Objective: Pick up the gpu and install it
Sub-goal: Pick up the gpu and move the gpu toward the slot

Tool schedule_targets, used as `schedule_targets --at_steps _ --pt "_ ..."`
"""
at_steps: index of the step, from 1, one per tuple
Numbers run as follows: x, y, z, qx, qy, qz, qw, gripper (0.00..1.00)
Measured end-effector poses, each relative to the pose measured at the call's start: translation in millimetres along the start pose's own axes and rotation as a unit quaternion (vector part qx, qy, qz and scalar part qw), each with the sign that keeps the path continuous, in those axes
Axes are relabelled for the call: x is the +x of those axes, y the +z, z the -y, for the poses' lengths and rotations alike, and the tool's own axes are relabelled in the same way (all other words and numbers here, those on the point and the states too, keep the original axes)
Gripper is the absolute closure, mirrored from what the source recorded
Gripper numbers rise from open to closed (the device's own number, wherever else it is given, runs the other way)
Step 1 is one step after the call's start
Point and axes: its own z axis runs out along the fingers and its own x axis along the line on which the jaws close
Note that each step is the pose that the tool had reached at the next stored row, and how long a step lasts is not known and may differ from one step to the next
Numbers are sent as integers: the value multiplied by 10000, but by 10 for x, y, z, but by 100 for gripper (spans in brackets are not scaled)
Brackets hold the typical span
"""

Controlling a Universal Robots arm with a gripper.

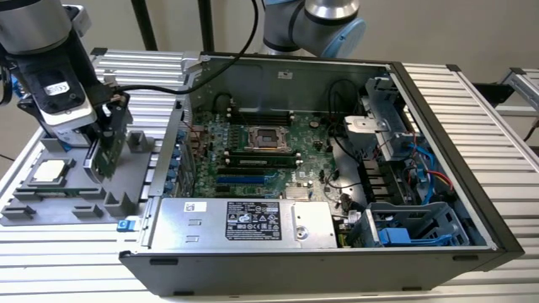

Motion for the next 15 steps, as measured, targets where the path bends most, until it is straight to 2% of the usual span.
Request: schedule_targets --at_steps 15 --pt "-1 -45 -3 0 0 0 10000 100"
